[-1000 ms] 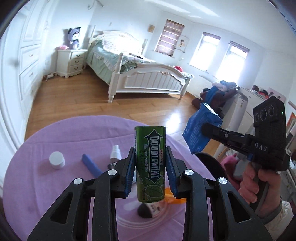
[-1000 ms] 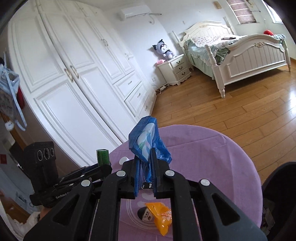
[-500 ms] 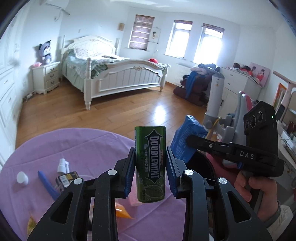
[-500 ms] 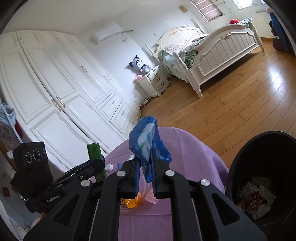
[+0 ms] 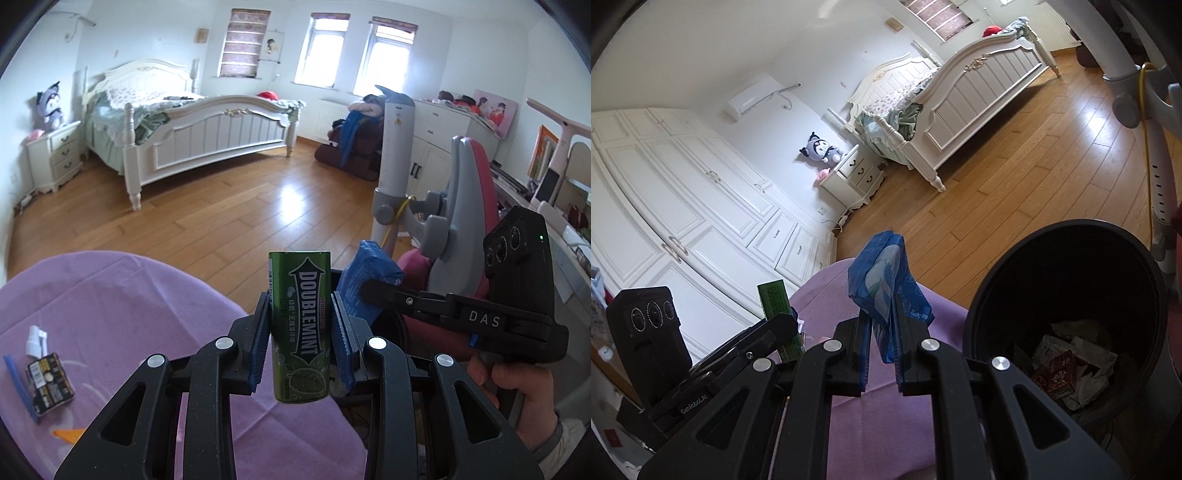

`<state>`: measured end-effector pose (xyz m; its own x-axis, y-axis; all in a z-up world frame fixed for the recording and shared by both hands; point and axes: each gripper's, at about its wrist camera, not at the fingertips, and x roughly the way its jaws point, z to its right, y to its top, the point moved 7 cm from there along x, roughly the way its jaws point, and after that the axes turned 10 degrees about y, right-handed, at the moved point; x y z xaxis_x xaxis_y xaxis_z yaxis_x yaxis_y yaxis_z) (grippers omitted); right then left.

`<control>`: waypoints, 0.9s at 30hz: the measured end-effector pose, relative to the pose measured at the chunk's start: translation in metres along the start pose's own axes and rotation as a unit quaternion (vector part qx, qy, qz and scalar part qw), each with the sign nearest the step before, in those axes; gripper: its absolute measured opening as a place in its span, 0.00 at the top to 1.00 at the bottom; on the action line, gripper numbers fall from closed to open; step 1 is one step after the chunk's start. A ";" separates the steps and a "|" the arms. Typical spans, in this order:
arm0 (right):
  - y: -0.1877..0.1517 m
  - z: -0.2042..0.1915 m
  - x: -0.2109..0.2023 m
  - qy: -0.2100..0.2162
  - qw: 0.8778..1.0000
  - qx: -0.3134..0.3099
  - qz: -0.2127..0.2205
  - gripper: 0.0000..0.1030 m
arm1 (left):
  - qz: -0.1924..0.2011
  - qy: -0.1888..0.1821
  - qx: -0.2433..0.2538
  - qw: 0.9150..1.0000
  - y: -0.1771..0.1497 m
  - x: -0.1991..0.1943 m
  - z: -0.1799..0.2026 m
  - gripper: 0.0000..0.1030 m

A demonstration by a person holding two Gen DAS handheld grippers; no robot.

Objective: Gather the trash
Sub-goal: 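Carry the gum pack and wipes packet over the bin and release both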

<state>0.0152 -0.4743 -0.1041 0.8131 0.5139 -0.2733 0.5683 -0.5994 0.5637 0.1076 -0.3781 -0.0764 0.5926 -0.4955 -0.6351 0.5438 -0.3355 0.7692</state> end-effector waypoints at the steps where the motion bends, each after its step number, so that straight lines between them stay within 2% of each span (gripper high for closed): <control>1: 0.000 0.007 -0.002 -0.003 1.000 0.005 0.002 0.89 | -0.005 -0.003 0.002 1.000 -0.001 0.007 0.005 0.69; 8: -0.005 0.047 -0.011 -0.024 0.999 0.040 0.008 0.89 | -0.037 -0.028 0.002 0.999 -0.008 0.049 0.038 0.69; 16: -0.004 0.080 -0.024 -0.043 0.997 0.058 0.013 0.89 | -0.057 -0.030 0.011 0.998 -0.013 0.075 0.058 0.69; 27: -0.005 0.096 -0.029 -0.060 0.996 0.065 0.009 0.89 | -0.076 -0.033 0.015 0.996 -0.014 0.093 0.066 0.69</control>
<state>0.0014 -0.5451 -0.1740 0.8280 0.4305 -0.3593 0.5589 -0.6865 0.4652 0.1158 -0.4728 -0.1419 0.4640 -0.4890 -0.7386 0.6055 -0.4336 0.6674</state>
